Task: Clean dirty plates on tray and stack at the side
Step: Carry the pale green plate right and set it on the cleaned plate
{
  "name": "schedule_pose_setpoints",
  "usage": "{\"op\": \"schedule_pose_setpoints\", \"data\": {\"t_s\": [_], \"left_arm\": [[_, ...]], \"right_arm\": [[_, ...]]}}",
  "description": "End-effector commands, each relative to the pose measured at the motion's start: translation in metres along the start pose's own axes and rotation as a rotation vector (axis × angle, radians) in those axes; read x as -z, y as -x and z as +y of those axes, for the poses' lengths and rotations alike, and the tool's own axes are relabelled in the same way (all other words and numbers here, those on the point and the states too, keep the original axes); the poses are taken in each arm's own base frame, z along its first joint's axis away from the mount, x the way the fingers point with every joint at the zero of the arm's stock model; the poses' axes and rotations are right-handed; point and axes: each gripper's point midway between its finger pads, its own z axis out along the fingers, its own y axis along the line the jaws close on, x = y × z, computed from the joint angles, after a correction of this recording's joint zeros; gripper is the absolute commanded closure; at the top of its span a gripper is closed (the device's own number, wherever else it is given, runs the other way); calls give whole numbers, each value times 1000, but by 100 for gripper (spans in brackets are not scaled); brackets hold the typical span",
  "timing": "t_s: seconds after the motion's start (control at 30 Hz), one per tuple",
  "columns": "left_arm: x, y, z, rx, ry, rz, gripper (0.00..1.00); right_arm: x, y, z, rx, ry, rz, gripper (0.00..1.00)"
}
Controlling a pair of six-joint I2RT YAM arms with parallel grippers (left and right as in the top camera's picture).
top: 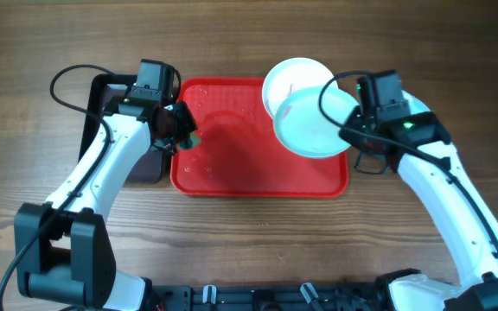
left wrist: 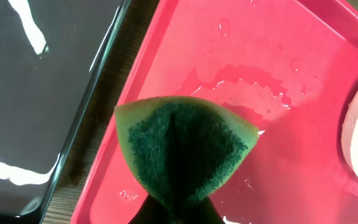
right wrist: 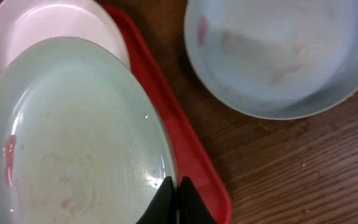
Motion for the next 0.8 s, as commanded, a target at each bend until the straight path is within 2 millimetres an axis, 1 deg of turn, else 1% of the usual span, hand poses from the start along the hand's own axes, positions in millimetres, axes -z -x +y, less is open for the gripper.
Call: {"op": "schedule_pose_setpoints", "data": {"t_s": [0.0, 0.27, 0.4, 0.43, 0.47, 0.67, 0.77], "left_arm": [[0, 4, -4, -1, -12, -2, 96], [0, 3, -3, -1, -9, 2, 96], [0, 2, -3, -1, -8, 4, 96], [0, 2, -3, -1, -7, 4, 96], [0, 2, -3, -1, -7, 4, 96], [0, 1, -2, 0, -4, 8, 96], [0, 1, -2, 0, -3, 10, 96]], "right_arm": [[-5, 5, -18, -54, -43, 8, 96], [-8, 25, -49, -98, -95, -13, 96], [-8, 36, -72, -132, -129, -16, 96], [-8, 38, -79, -144, -139, -16, 96], [-8, 43, -92, -160, -158, -16, 96], [-6, 55, -135, -219, -214, -16, 96], [-4, 60, -157, -283, -233, -16, 96]]}}
